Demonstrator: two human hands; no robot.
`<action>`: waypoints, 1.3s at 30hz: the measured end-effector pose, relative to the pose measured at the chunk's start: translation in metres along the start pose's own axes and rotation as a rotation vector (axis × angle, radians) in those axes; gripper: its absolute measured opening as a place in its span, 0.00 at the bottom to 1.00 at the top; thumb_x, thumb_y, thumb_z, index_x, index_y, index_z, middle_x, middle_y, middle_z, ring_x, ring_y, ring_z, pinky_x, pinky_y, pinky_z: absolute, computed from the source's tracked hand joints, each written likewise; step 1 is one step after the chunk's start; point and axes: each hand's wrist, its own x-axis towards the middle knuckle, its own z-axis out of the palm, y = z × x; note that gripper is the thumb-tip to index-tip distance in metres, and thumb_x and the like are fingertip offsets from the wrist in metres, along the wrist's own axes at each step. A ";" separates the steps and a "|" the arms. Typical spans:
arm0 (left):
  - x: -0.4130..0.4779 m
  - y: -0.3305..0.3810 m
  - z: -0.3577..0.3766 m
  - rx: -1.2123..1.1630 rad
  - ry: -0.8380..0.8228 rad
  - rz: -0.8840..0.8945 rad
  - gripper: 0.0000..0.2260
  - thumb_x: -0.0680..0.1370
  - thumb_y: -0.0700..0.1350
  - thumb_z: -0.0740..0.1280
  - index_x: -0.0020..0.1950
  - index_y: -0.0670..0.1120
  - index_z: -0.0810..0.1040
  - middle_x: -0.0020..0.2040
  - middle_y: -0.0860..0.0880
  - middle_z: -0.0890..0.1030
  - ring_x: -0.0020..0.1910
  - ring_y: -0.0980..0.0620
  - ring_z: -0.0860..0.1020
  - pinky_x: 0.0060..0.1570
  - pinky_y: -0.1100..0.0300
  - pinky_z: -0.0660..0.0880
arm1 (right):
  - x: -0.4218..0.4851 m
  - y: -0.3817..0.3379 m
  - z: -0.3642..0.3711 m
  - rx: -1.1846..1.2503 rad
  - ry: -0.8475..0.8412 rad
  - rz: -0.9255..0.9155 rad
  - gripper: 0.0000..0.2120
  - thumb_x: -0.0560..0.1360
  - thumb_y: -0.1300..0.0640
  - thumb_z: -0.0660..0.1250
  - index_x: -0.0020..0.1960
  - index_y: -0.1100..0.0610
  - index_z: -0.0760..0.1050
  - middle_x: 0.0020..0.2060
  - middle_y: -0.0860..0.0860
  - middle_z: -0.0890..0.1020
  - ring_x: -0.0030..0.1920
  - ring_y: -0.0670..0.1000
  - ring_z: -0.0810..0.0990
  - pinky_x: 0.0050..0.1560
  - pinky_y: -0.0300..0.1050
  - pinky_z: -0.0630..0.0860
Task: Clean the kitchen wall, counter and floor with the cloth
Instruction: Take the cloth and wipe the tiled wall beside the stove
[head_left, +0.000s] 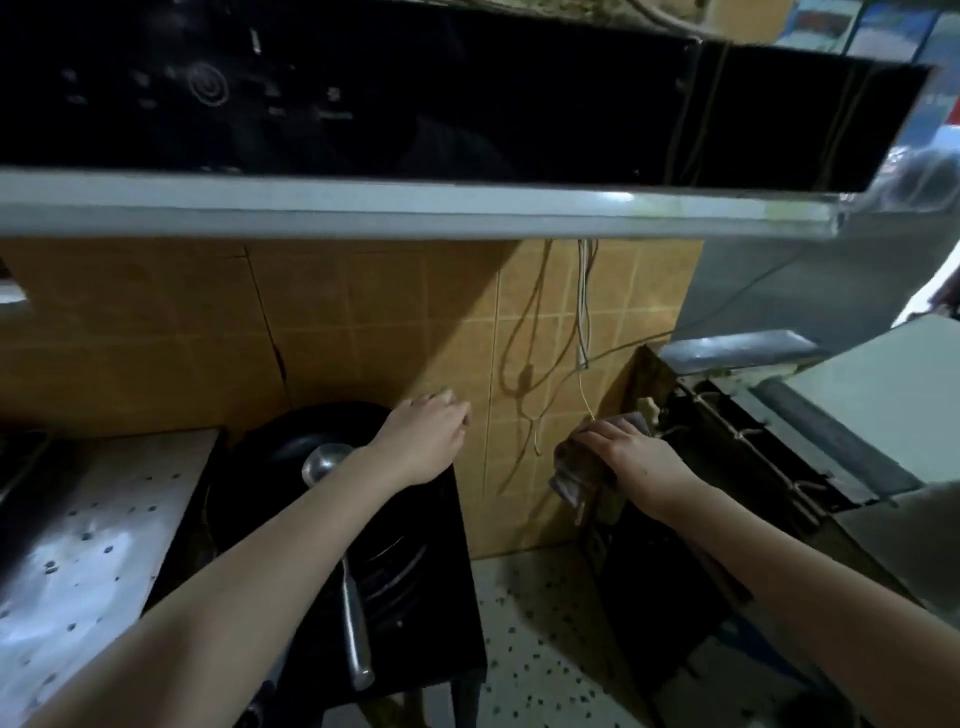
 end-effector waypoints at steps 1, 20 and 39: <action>0.004 0.004 0.000 0.000 0.001 -0.025 0.12 0.82 0.48 0.54 0.62 0.50 0.71 0.61 0.49 0.71 0.58 0.47 0.73 0.55 0.52 0.68 | 0.001 0.010 0.000 0.001 -0.002 -0.015 0.28 0.77 0.61 0.63 0.74 0.52 0.59 0.72 0.49 0.64 0.72 0.52 0.61 0.65 0.45 0.69; 0.009 -0.014 0.005 -0.023 0.064 -0.165 0.11 0.82 0.48 0.56 0.63 0.50 0.70 0.63 0.50 0.71 0.60 0.49 0.71 0.58 0.53 0.67 | 0.051 0.027 0.028 0.064 -0.023 -0.101 0.27 0.77 0.62 0.62 0.74 0.52 0.60 0.71 0.50 0.64 0.70 0.53 0.63 0.63 0.47 0.72; 0.020 -0.059 0.064 -0.009 0.485 -0.453 0.12 0.80 0.44 0.57 0.63 0.49 0.66 0.59 0.48 0.71 0.55 0.48 0.72 0.51 0.55 0.66 | 0.288 -0.007 0.038 -1.081 0.157 -0.917 0.10 0.59 0.50 0.76 0.40 0.48 0.83 0.44 0.47 0.85 0.43 0.48 0.83 0.38 0.42 0.78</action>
